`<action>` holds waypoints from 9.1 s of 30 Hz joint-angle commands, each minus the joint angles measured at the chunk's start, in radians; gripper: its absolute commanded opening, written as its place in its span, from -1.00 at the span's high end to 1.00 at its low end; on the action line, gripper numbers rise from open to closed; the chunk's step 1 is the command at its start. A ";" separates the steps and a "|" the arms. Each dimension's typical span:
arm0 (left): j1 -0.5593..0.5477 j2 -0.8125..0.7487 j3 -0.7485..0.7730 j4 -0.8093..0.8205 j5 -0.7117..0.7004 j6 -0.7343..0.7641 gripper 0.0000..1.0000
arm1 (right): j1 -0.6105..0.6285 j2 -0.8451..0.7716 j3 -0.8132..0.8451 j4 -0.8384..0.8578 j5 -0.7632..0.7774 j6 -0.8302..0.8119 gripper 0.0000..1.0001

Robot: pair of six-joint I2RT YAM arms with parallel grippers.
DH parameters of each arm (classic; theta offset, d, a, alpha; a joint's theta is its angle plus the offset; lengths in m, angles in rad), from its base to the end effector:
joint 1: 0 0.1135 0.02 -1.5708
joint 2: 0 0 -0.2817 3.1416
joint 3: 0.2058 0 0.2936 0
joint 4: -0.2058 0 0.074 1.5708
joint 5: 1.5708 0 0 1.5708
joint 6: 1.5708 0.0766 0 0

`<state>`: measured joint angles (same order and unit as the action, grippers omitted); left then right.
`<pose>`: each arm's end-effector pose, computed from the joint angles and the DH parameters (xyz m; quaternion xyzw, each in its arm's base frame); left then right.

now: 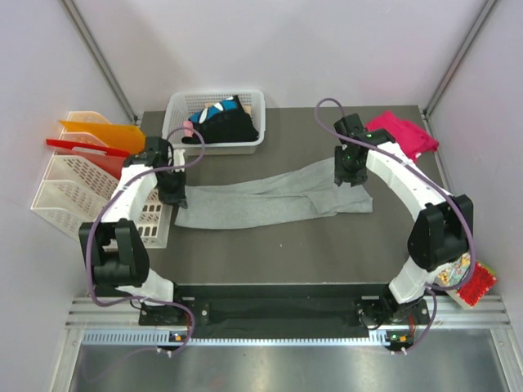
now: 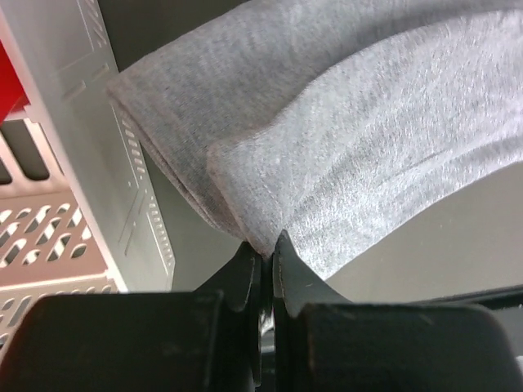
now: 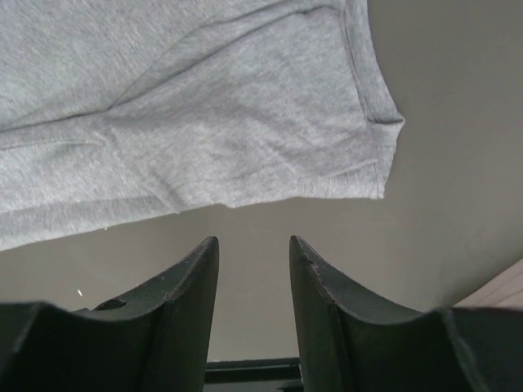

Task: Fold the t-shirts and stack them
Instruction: Fold the folded rectangular tshirt in 1/3 of the way, then rotate the tshirt 45 degrees, then grab one side of the 2/3 rectangular tshirt with right arm

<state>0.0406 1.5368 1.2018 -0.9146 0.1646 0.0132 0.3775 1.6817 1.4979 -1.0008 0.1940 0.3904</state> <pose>0.3490 0.0016 0.2153 -0.0003 0.9839 -0.0768 0.1615 0.3781 0.1340 0.2618 0.0249 0.9767 -0.0166 0.2127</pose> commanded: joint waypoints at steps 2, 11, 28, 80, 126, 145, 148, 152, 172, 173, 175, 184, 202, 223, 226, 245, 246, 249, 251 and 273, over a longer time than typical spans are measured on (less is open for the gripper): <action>-0.021 0.006 0.097 -0.115 0.007 0.083 1.00 | 0.009 -0.079 -0.034 0.028 -0.007 -0.013 0.19; -0.244 0.285 0.363 -0.177 0.079 -0.050 1.00 | -0.002 -0.125 -0.090 0.045 -0.004 -0.016 0.19; -0.640 0.621 0.754 -0.193 0.012 -0.090 1.00 | -0.040 -0.140 -0.110 0.039 -0.004 -0.010 0.18; -0.248 0.382 0.817 -0.109 0.013 -0.121 -0.98 | 0.007 -0.059 -0.073 0.087 -0.113 0.050 0.14; -0.107 0.190 0.386 -0.043 0.223 -0.085 -0.98 | 0.156 0.615 0.613 0.122 -0.216 0.058 0.17; -0.220 0.276 0.282 0.011 0.323 -0.097 -0.98 | 0.084 0.353 0.409 0.102 -0.115 0.056 0.15; -0.242 0.298 0.226 0.074 0.326 -0.122 -0.98 | 0.106 0.300 0.343 0.108 -0.226 0.093 0.16; -0.292 0.345 0.211 0.170 0.303 -0.127 -0.98 | 0.132 0.292 0.277 0.139 -0.294 0.136 0.16; -0.396 0.574 0.605 0.175 0.127 0.180 -0.98 | -0.071 0.185 0.081 0.041 0.010 0.197 0.25; -0.403 0.572 0.592 0.177 0.122 0.206 -0.98 | -0.077 0.179 0.064 0.039 0.019 0.202 0.26; -0.413 0.569 0.544 0.186 0.113 0.221 -0.98 | -0.095 0.177 0.052 0.042 0.035 0.197 0.26; -0.416 0.577 0.452 0.241 0.061 0.266 -0.98 | -0.115 0.275 0.030 0.042 0.062 0.197 0.28; -0.495 0.543 0.279 0.214 0.090 0.260 -0.98 | -0.173 0.562 0.313 0.025 0.058 0.142 0.30; -0.566 0.468 0.166 -0.015 0.334 0.188 -0.98 | -0.178 0.756 0.714 0.044 -0.039 0.007 0.21; -0.475 0.448 0.287 -0.041 0.307 0.162 -0.98 | -0.175 0.687 0.706 0.042 -0.025 0.008 0.17; -0.047 -0.130 0.358 -0.127 -0.085 0.091 -0.98 | 0.679 -0.004 -0.025 0.042 0.265 -0.091 -0.11; -0.048 -0.132 0.338 -0.136 -0.058 0.093 -0.98 | 0.716 -0.001 -0.027 0.027 0.274 -0.082 -0.11; -0.047 -0.142 0.309 -0.147 -0.050 0.100 -0.98 | 0.822 0.022 -0.011 0.014 0.298 -0.061 -0.12; -0.047 -0.138 0.302 -0.167 -0.008 0.116 -0.98 | 0.843 0.061 0.016 0.011 0.317 -0.050 -0.11; -0.047 -0.121 0.206 -0.152 0.065 0.263 -0.98 | 0.864 0.523 0.391 -0.094 0.320 0.010 -0.08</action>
<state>-0.0067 1.4616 1.4170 -1.0832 0.2234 0.2432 1.2564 2.2246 1.8748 -1.0634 0.4595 0.3775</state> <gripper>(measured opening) 0.991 0.541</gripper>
